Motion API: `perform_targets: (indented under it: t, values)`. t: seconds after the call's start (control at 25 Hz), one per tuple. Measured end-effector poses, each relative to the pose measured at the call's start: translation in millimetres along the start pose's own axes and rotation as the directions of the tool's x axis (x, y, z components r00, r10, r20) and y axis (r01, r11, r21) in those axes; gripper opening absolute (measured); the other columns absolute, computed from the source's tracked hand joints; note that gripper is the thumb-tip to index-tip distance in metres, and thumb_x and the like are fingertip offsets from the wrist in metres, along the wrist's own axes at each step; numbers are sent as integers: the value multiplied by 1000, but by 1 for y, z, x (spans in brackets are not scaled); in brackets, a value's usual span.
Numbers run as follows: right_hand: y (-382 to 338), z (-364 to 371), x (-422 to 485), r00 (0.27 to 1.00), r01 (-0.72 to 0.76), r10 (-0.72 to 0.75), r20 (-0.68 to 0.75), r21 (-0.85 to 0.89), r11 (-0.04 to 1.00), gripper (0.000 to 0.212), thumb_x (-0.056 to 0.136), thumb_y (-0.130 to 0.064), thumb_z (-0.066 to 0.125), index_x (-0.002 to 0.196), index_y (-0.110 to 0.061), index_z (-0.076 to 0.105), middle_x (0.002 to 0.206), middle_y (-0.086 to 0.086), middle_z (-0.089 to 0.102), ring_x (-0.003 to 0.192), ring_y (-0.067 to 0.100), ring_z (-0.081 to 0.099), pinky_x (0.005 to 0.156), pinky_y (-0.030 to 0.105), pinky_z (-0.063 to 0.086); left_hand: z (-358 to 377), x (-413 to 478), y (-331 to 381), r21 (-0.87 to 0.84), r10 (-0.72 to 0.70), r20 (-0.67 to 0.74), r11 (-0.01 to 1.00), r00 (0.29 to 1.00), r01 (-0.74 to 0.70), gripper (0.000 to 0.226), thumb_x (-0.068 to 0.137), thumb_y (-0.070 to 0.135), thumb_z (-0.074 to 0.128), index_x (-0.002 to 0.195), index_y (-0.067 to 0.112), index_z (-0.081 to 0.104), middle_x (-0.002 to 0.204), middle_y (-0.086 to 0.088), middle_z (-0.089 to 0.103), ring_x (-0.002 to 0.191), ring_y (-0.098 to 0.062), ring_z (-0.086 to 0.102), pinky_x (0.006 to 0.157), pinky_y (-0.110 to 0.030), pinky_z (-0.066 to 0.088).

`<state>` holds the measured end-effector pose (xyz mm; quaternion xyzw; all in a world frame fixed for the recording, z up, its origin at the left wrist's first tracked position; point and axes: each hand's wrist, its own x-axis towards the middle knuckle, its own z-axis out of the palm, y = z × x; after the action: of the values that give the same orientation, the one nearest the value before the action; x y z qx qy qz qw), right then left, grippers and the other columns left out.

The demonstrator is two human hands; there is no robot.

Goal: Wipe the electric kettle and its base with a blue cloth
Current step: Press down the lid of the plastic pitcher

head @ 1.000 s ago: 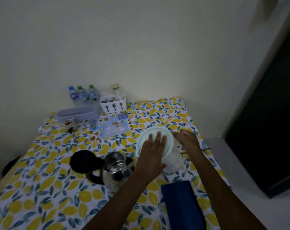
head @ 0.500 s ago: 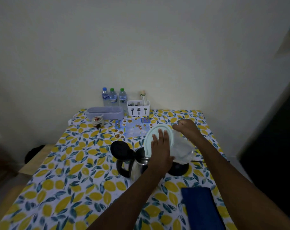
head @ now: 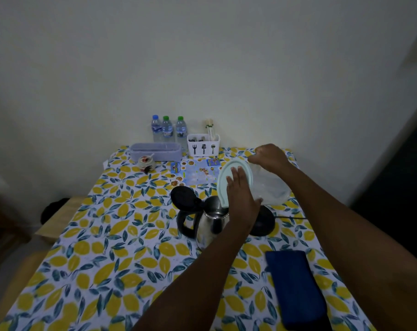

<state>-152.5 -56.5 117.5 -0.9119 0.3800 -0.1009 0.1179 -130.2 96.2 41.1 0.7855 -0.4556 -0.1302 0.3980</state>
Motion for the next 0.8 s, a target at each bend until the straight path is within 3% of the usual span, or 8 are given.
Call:
perform_targets:
  t: [0.44,0.8]
  values:
    - [-7,-5,9,1000,-13,14,16,-47,999,48,78,-39,63,46,-15,36,53,4,37,53,21,40,47,28,24,5,5,5,-88,-71,-39,994,997,67,107,82,26,74,151,9,-6,163,-11,-5,149,-37,-5,123,-47,10]
    - [-11,-12,9,999,-39,38,4,39,998,39,76,-36,65,49,-15,45,57,3,46,66,26,50,50,29,29,0,8,7,-104,-56,-63,993,996,49,106,81,24,75,151,8,-3,163,-12,-3,149,-36,-5,123,-47,9]
